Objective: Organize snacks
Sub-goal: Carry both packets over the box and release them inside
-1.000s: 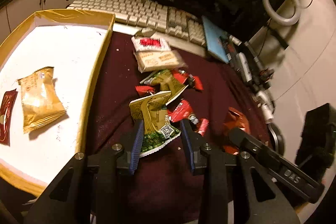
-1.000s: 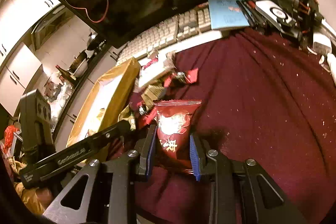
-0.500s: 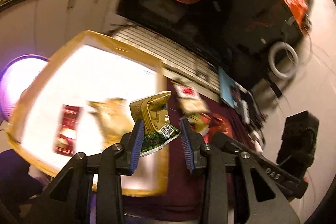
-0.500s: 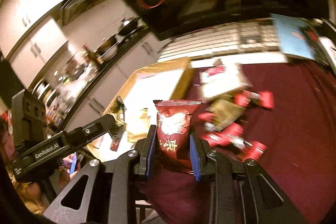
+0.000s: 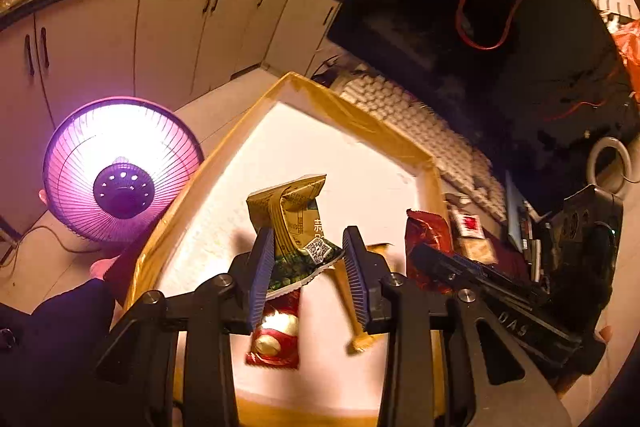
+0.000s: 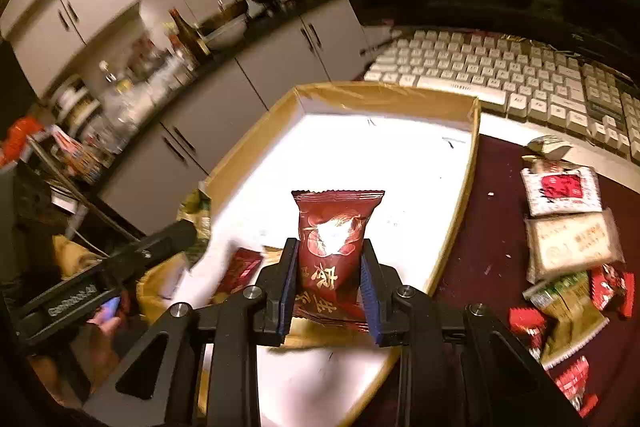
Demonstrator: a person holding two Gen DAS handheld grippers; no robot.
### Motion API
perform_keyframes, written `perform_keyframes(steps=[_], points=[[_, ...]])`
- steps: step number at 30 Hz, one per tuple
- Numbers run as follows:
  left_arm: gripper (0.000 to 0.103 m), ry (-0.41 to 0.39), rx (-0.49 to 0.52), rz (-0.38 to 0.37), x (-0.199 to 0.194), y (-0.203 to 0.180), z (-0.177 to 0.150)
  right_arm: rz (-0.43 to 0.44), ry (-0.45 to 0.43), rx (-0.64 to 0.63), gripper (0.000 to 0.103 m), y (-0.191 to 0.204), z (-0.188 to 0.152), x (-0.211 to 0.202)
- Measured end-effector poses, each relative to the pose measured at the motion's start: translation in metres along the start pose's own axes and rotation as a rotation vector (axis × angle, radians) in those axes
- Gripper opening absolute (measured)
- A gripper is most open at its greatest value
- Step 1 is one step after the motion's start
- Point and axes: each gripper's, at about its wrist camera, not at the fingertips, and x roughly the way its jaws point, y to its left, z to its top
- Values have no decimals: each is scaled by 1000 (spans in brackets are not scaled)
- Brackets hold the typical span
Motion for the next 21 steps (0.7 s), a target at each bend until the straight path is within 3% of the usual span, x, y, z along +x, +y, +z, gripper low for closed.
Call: perform_keyframes(steps=[5,13,18,21], points=[[33,31,14,20,17,2,4,-105,11,-78,29,13,5,20],[33,46,25,59,27,-1,5,-163,-6,-113,29,16,8,24],[33,14,74,79,21,-16,17,-173,-55,-98,29,12,16,13],[33,41,105,102,34,-23,26,-211,-39,-126,29,12,22,21]])
